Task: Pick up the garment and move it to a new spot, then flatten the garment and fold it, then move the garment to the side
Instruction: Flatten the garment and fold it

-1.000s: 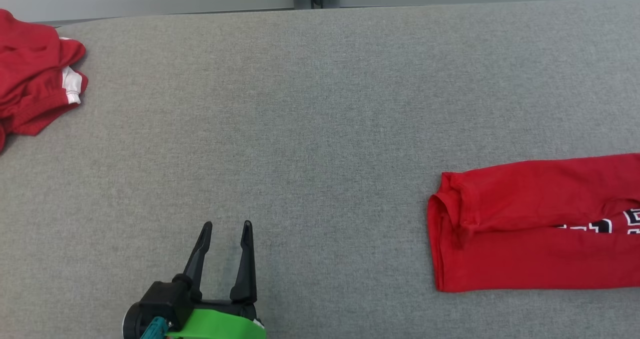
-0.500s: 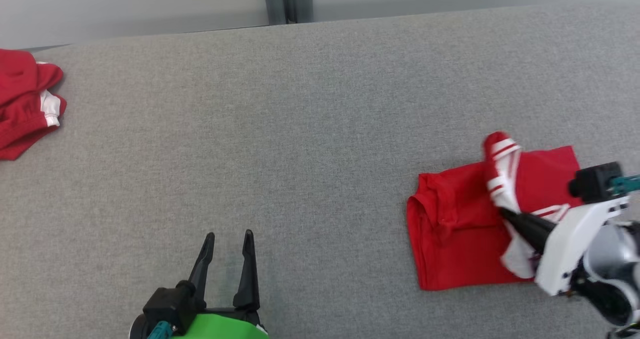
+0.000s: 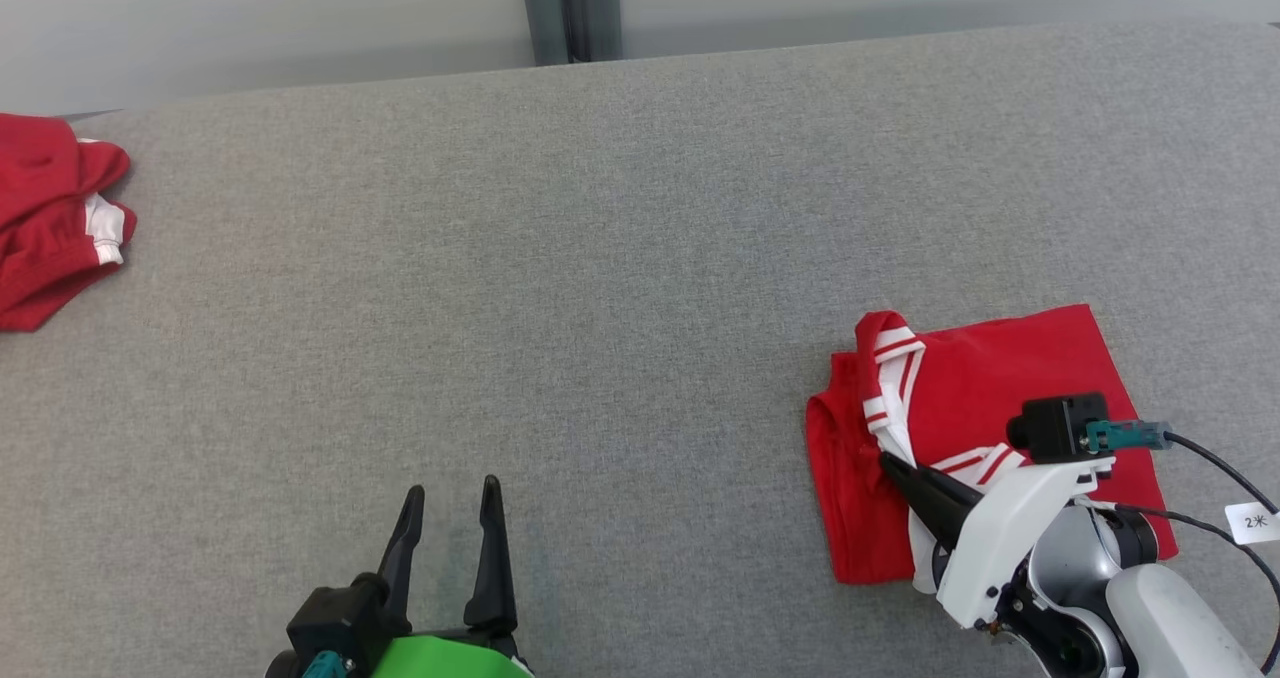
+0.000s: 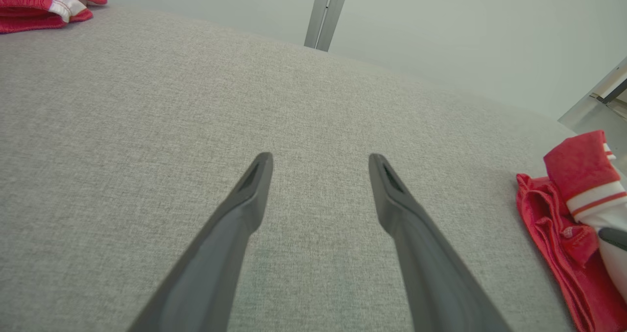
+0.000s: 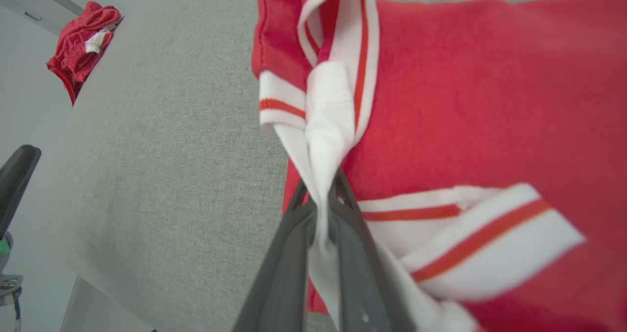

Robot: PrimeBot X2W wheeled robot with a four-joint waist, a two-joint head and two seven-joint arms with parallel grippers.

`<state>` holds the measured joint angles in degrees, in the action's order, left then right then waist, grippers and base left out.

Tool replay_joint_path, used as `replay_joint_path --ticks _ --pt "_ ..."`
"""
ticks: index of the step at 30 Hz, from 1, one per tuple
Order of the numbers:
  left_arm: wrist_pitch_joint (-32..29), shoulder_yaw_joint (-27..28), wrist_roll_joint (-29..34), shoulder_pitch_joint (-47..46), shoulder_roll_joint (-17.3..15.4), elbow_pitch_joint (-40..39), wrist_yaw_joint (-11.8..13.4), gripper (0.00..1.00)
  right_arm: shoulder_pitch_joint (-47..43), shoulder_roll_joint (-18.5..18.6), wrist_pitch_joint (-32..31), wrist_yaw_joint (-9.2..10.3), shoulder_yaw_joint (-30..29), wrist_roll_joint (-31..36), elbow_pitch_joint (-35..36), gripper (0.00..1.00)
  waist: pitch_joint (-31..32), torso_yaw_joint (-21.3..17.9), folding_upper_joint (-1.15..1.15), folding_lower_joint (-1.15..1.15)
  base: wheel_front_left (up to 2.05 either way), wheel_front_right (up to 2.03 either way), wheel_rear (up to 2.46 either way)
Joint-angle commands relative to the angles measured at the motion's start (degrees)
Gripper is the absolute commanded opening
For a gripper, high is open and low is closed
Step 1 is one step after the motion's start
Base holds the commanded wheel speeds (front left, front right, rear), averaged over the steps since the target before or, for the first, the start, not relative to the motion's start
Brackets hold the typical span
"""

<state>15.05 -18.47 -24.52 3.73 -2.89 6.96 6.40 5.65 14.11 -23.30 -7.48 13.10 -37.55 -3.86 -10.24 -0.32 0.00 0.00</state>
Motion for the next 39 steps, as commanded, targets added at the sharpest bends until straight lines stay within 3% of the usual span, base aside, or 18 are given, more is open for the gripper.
replay_joint_path --ticks 1,3,4,6,12,18,24,29,31,39 --pt "0.17 -0.12 -0.08 0.95 -0.02 0.24 0.18 1.0 0.71 -0.35 0.44 -0.02 0.14 0.63 -0.35 0.0 0.19 0.01 0.0 0.0 0.0 0.0 0.0" --pt "0.17 -0.41 -0.23 0.98 -0.02 0.41 0.22 1.0 1.23 -1.17 1.61 -0.02 -0.39 1.54 -0.89 0.0 0.45 0.05 0.0 0.0 0.0 0.0 0.0" --pt "0.17 -0.56 -0.25 1.09 -0.02 0.5 0.18 1.0 1.57 -1.89 2.26 -0.03 -0.19 1.82 -0.83 0.17 0.54 0.08 0.0 0.0 0.0 0.0 0.0" --pt "0.17 -0.74 -0.26 1.18 -0.03 0.83 0.18 1.0 1.97 -3.21 3.16 -0.03 1.1 1.15 0.17 1.0 0.68 0.15 0.0 0.0 0.0 0.0 0.0" --pt "0.17 -0.05 -0.33 1.68 -0.03 1.49 0.27 1.0 -0.74 -4.53 3.37 -0.02 5.55 -2.7 6.76 1.0 2.1 0.82 0.0 0.0 0.0 0.0 0.0" --pt "0.17 1.4 -0.31 3.05 -0.03 1.64 -0.52 1.0 -4.14 -1.27 8.98 -0.02 5.23 3.1 11.73 1.0 5.39 1.36 0.0 0.0 0.0 0.0 0.0" --pt "0.17 3.68 2.51 5.76 -0.03 0.92 -1.98 1.0 -9.47 1.4 24.82 -0.02 -0.87 16.45 8.82 1.0 10.51 2.02 0.0 0.0 0.0 0.0 0.0" --pt "0.17 6.3 6.98 7.02 -0.03 -0.45 -3.43 1.0 -12.95 1.72 37.24 -0.01 -7.13 26.03 1.58 1.0 12.31 2.79 0.0 0.0 0.0 0.0 0.0" --pt "0.17 7.39 8.17 7.54 -0.03 -1.06 -3.84 1.0 -13.65 1.53 38.32 0.0 -8.35 28.07 -1.06 1.0 12.87 2.85 0.0 0.0 0.0 0.0 0.0" --pt "0.17 8.97 10.12 9.21 -0.06 -0.21 -7.4 1.0 -16.11 -0.64 38.49 0.0 -16.11 29.77 -0.83 1.0 14.66 3.32 0.0 0.0 0.0 0.0 0.0"
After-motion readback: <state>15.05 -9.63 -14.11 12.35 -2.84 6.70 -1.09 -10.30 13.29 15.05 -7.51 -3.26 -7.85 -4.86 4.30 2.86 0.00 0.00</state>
